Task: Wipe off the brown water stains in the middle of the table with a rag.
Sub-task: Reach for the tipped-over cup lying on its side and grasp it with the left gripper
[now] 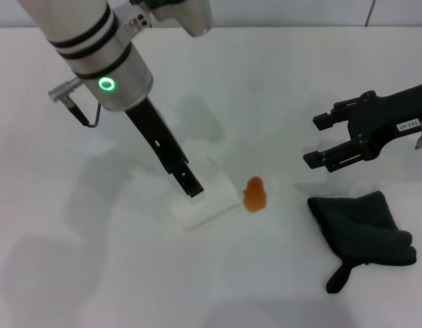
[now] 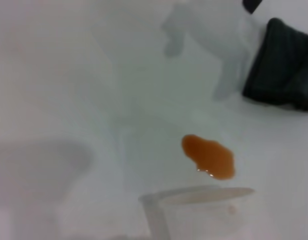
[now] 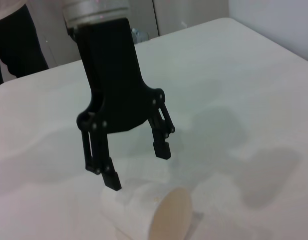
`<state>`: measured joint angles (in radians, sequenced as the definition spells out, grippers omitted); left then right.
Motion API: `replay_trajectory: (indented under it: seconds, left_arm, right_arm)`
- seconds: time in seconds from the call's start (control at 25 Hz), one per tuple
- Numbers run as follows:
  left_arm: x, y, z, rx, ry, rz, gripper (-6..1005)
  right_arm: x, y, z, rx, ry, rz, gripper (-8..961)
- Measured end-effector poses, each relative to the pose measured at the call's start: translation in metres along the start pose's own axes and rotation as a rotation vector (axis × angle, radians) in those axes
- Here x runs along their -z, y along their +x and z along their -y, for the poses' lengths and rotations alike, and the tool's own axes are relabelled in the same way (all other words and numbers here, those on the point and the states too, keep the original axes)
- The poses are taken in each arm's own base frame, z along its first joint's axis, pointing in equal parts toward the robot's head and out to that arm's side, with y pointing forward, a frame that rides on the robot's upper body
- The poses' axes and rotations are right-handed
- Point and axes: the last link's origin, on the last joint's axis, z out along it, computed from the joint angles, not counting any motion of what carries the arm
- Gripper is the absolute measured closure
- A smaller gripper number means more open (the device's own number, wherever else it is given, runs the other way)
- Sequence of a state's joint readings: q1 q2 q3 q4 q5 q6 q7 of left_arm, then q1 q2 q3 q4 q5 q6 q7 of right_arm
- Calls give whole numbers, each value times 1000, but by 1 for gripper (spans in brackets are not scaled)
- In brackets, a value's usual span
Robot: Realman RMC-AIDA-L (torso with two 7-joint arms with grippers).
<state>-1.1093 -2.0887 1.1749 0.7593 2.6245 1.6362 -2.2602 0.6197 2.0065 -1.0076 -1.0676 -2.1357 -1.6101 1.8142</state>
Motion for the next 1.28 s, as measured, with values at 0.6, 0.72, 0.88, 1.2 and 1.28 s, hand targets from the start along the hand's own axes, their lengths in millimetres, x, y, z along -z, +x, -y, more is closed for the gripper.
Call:
replay_trajectory:
  seconds: [0.6, 0.72, 0.88, 1.2, 1.28]
  left_arm:
    - [-27, -4, -4, 5, 3, -37, 134]
    - [-34, -7, -4, 4, 6, -19, 134]
    - [-37, -7, -5, 10, 1, -36, 135]
    - [-46, -11, 0, -9, 45, -44, 136]
    - [-49, -12, 1, -24, 64, -39, 136]
  right_arm:
    - [-1, 1, 0, -1, 1, 2, 119]
    - [-1, 0, 0, 3, 2, 2, 119]
    - [-1, -1, 1, 7, 4, 1, 119]
    - [-2, -1, 1, 8, 7, -2, 118]
    - [-2, -1, 2, 7, 8, -1, 117]
